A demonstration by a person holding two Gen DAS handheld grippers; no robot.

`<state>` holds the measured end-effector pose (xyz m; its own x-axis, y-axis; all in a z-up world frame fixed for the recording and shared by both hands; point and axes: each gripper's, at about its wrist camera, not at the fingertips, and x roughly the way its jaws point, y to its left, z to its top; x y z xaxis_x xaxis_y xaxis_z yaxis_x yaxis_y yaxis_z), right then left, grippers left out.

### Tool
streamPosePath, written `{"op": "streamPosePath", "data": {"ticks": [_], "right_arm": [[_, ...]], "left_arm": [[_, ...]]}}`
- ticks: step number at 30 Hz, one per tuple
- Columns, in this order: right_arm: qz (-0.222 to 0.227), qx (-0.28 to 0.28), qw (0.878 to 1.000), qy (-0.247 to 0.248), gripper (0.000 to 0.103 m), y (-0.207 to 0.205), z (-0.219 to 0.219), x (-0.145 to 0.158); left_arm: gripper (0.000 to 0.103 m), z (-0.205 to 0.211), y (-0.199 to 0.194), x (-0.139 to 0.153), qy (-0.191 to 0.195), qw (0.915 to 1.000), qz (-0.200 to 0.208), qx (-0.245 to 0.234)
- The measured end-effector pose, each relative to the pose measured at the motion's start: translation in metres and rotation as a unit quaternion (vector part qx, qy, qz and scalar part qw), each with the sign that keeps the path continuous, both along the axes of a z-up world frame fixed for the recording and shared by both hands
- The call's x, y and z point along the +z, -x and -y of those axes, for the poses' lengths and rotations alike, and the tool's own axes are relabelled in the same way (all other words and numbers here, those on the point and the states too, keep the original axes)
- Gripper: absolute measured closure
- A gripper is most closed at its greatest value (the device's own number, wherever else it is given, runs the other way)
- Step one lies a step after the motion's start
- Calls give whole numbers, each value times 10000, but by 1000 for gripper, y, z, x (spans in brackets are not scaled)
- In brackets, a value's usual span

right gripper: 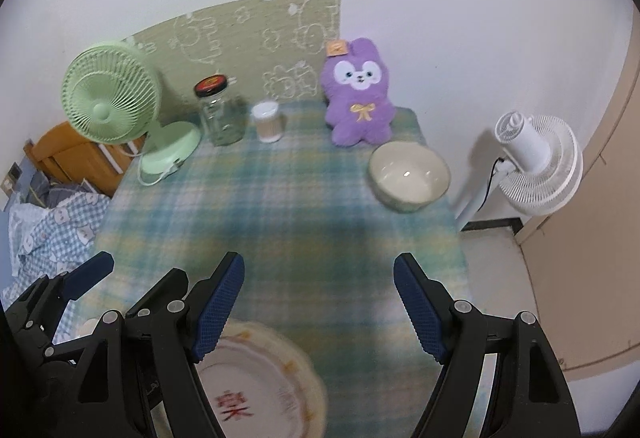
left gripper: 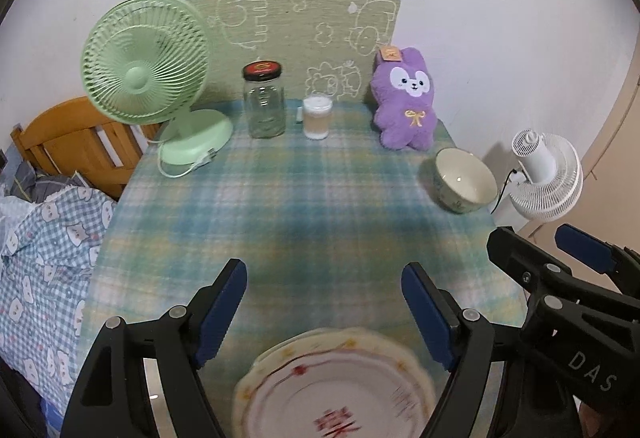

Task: Organize plates and bowls
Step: 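Move both grippers to the small bowl beside the white fan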

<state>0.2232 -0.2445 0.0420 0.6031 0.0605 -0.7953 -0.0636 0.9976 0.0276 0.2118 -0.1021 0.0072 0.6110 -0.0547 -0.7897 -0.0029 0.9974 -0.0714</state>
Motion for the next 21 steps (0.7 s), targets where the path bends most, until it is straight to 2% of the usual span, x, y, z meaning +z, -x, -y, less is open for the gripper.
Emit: {"op": "streamPosePath", "data": {"ticks": [8,17,21], "right_arm": [[47,36,10000,69,23,-43,53,-3],[-13,-132,9999,68,23,-96,107,-20],[-25,-210,9998,37,23,-118,123,-32]], "left_arm": [[22,53,-39,-6,71,9999,-27,149],[24,112,-92,-18,-241,9997,53,-22],[25,129,-118,-29,-238,9997,25,-74]]}}
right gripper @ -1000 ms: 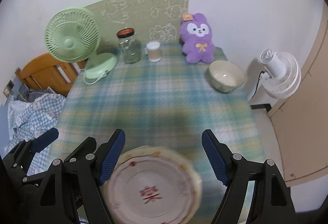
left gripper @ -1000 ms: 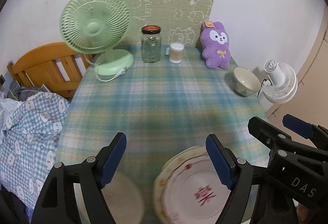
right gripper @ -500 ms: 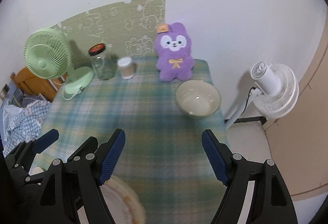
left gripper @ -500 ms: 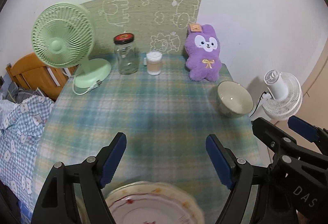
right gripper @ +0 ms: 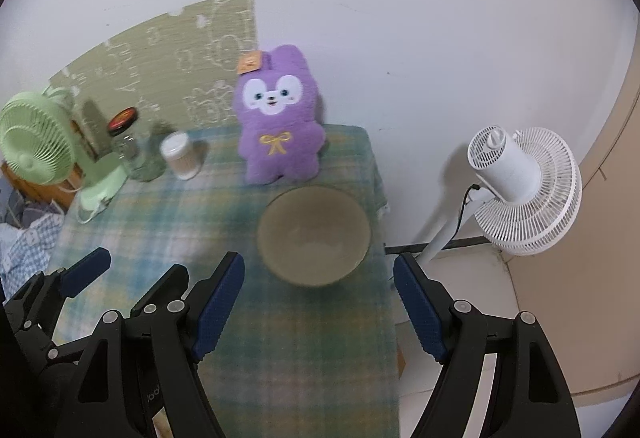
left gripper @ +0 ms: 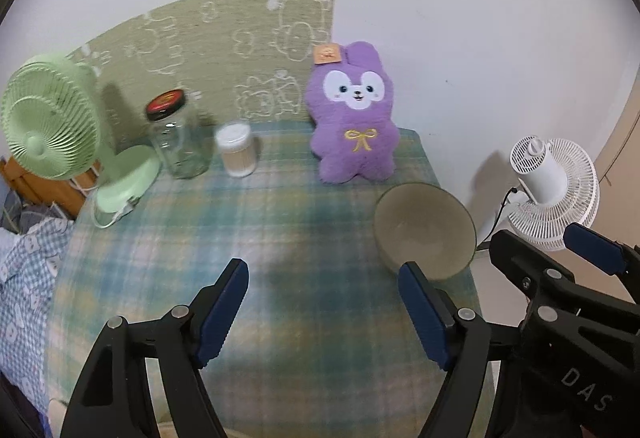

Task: Organize plates and bowls
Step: 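Move both grippers to the small bowl beside the white fan, then close both grippers on the small bowl's rim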

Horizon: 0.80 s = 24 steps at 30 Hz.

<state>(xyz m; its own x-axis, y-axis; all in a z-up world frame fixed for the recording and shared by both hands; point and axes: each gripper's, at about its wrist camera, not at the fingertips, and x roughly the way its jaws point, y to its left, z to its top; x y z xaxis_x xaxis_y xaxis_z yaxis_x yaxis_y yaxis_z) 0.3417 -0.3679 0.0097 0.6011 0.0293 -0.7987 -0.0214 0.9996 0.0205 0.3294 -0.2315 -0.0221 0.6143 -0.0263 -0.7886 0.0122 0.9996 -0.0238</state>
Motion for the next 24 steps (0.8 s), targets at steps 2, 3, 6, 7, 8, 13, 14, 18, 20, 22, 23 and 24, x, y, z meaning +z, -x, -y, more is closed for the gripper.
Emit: {"op": "streamPosePath", "data": {"ticks": [2,3,6,7,8,13,14,18,20,22,23,24], "right_arm": [[-23,-42,10000,-20,24,-12,7,-9],[-41,-57,10000,-26,24,-17,10,-12],[-78,-96,9999,-49,24,-32,17,-24],[-97,-111,9999,-61,24,-37,20,-28],[-121,-131,9998,-83,24,-42,22,-33],[-264,-246,9992,-164,24,-59,34,-54],[-284,-258,9991,-167,25,-62,36,-58],[-374,-321,9986,-182,26,-73,44,-72],[-405,-335,9985,-180,26,-77,46,-78],[-445,-334,9983,-169,29,-81,48,-84],[-479,-333,9982,-166,34,-83,49,-87],[-522,-340,9979,-158,39,-86,49,-90]], "left_arm": [[26,6,-11,-6,36,10000,-31,-11],[28,9,-18,-10,56,10000,-57,-28],[30,17,-32,-21,84,9999,-105,-9],[32,19,-36,-25,96,9999,-127,1],[34,21,-40,-28,106,9998,-148,11],[44,34,-60,-49,131,9994,-318,-9],[44,36,-64,-52,114,9994,-331,-23],[54,45,-78,-67,2,9988,-475,-101],[57,47,-84,-73,15,9986,-519,-79],[64,50,-88,-80,40,9983,-574,-71],[65,51,-90,-82,59,9981,-601,-85],[71,52,-92,-85,92,9979,-636,-125]]}}
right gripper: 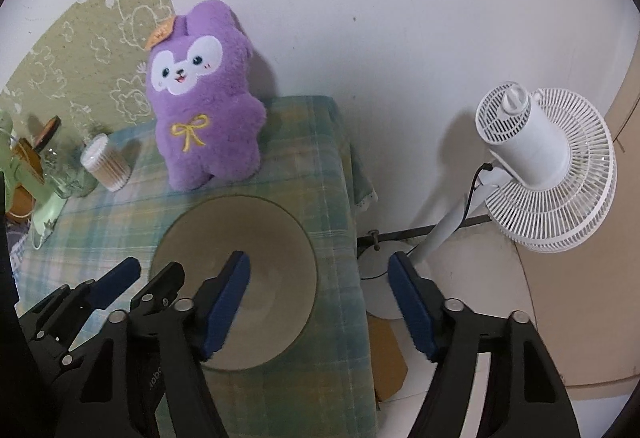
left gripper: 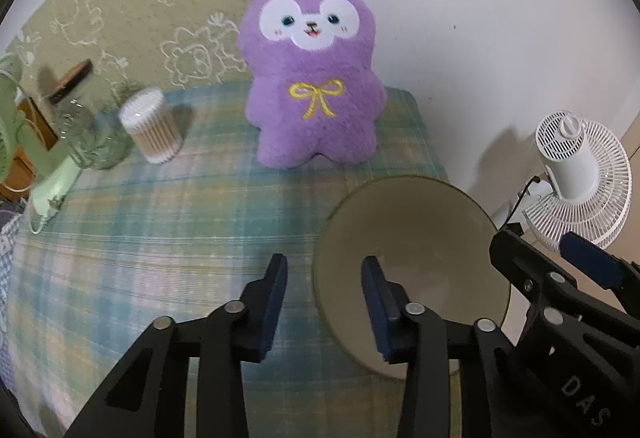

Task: Organize plates and bowls
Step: 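Close both grippers on the small bowl's rim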

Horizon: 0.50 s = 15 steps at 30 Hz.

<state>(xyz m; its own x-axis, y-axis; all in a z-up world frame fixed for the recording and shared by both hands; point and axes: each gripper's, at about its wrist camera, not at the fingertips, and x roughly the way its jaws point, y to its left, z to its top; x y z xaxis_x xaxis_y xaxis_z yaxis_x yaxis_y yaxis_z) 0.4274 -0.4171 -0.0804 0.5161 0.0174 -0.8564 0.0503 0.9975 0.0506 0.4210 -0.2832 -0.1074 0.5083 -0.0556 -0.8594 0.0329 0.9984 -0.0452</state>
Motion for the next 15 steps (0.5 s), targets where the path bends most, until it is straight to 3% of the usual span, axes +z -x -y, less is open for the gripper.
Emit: {"op": "streamPosePath", "data": {"ticks": [8,10,15], "right_arm": [[-171,-23,9998,-40,44,-9,3,-17],[-202,-24,9998,-46,48,-11,3,-20],[-317,-4,9995,-66,67,-19,-3,-31]], "left_arm": [[87,3,-10,-10,-22,10000,-70,11],[92,1,-13,-12,3,10000,-79,50],[93,-1,-16,-14,13,10000,-75,4]]}}
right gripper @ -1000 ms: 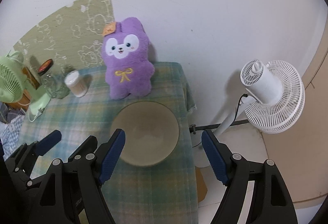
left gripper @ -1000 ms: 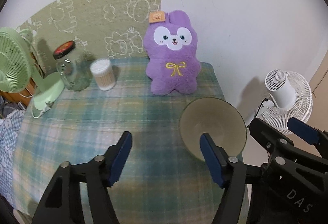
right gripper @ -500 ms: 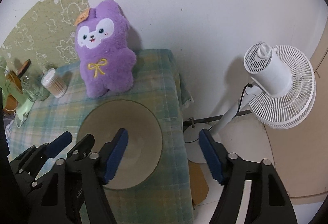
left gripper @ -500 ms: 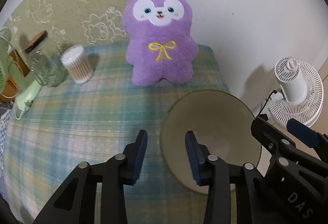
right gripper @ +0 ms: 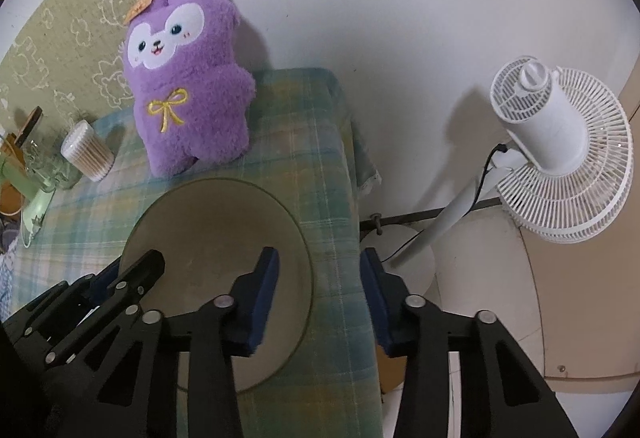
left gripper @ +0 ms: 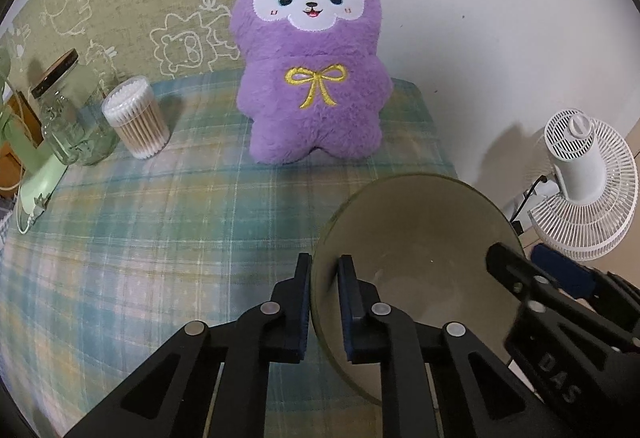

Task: Organize plates and bowls
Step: 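Close both grippers on the small bowl's rim, then lift the small bowl and carry it back toward the plate stack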

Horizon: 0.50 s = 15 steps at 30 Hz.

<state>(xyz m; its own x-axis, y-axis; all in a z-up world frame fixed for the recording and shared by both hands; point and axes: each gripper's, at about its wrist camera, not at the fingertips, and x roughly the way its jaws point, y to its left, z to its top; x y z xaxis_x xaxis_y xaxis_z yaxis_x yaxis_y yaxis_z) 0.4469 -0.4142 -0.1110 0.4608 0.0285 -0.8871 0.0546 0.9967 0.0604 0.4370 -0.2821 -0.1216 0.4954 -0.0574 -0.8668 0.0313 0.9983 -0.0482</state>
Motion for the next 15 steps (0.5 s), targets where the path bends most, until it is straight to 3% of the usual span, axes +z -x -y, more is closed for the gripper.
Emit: {"op": "streamPosePath", "data": {"ticks": [6,15], "right_arm": [[-65,-37,9997,-212,88,-2,-1,-5],[-50,-17,9998,-167,88,13,-3,-1]], "left_arm": [[93,-4,-1,-1,112,9999,-38,-59],[94,0,8,2,62,9998,-37,-181]]}}
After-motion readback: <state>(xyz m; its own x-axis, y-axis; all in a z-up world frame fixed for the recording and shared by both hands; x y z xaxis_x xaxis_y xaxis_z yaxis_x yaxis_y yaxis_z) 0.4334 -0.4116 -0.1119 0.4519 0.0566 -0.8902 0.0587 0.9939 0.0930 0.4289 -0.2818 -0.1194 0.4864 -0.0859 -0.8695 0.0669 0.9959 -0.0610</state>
